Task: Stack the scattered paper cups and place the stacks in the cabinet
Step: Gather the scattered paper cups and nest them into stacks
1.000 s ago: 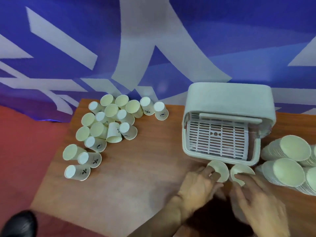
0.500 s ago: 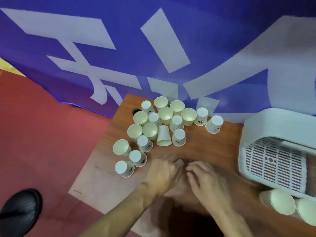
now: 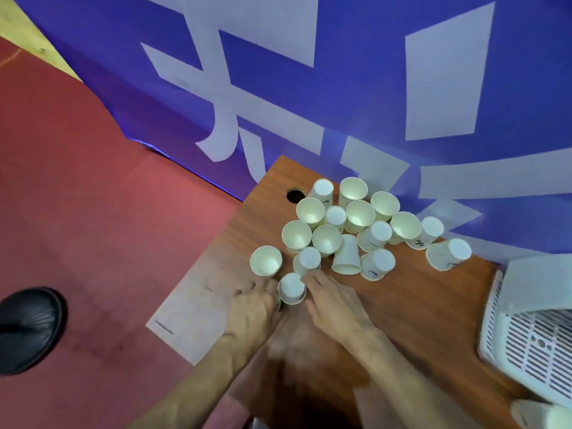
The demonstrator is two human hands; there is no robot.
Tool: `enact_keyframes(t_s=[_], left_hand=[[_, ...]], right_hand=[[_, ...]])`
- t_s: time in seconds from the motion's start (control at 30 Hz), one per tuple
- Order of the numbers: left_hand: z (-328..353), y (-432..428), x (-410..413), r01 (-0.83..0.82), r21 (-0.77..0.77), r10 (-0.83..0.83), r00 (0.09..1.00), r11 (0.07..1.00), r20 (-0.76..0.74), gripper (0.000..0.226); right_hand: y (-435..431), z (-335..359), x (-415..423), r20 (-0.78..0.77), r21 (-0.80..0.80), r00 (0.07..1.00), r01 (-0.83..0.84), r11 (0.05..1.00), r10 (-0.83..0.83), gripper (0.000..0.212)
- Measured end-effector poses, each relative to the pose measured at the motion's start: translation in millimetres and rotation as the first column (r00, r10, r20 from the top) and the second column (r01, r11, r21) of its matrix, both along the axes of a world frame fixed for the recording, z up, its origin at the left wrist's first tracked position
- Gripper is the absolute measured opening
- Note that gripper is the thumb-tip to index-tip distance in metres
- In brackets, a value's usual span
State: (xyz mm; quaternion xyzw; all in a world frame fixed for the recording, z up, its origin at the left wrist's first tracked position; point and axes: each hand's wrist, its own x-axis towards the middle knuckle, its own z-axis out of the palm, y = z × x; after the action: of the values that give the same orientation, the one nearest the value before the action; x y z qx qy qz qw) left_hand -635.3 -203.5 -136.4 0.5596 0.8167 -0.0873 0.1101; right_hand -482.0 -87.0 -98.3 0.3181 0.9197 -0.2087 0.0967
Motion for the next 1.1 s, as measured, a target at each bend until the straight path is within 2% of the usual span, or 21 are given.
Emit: enact_keyframes(t_s=[0.2,0.37,0.47,0.63,0.73,0.8,0.9,1.0,1.1], left_hand=[[-11,5,0,-0.045,-0.023,0.046,0.998,0.999,0.031,0.042],[-12,-3,-3,-0.051,0.052,0.046,0.995,0.997,0.094,0.040],[-10,-6,-3,-0.068,0.131,0.052,0.991,0.989,0.121,0.046],[-15,-22,17,-0.083,0.120,0.055,0.975,0.989,0.216,0.065],[-15,-36,23,-0.139,0.111,0.103,0.952,0.984,0.288,0.064],[-13,-40,20,-0.139,0.092,0.103,0.941,0.986,0.322,0.058],[-12,-34,14,-0.117,0.024,0.100,0.928,0.993,0.360,0.053],[-8,-23,19,-0.106,-0.032,0.110,0.929,0.994,0.352,0.050],[-1,-13,31,-0.030,-0.013,0.032,0.948,0.999,0.316,0.039]], right_hand=[[4,-34,-23,-0.040,0.111,0.988,-0.144,0.983,0.150,0.058],[-5,-40,-30,-0.061,0.135,0.991,-0.113,0.984,0.122,0.063],[-8,-40,-20,-0.103,0.116,0.991,-0.079,0.990,0.091,0.055],[-35,-40,20,-0.108,0.102,0.994,0.009,0.995,0.002,0.049],[-41,-43,31,-0.146,0.071,0.988,0.065,0.995,-0.054,0.032],[-35,-47,29,-0.102,0.077,0.992,0.084,0.994,-0.076,0.034],[-25,-50,20,0.044,0.026,0.998,0.033,0.999,-0.034,0.059],[-22,-44,16,0.094,-0.043,0.996,-0.004,0.999,0.008,0.045],[-22,-33,22,0.105,-0.070,0.993,0.067,0.995,-0.060,0.038]])
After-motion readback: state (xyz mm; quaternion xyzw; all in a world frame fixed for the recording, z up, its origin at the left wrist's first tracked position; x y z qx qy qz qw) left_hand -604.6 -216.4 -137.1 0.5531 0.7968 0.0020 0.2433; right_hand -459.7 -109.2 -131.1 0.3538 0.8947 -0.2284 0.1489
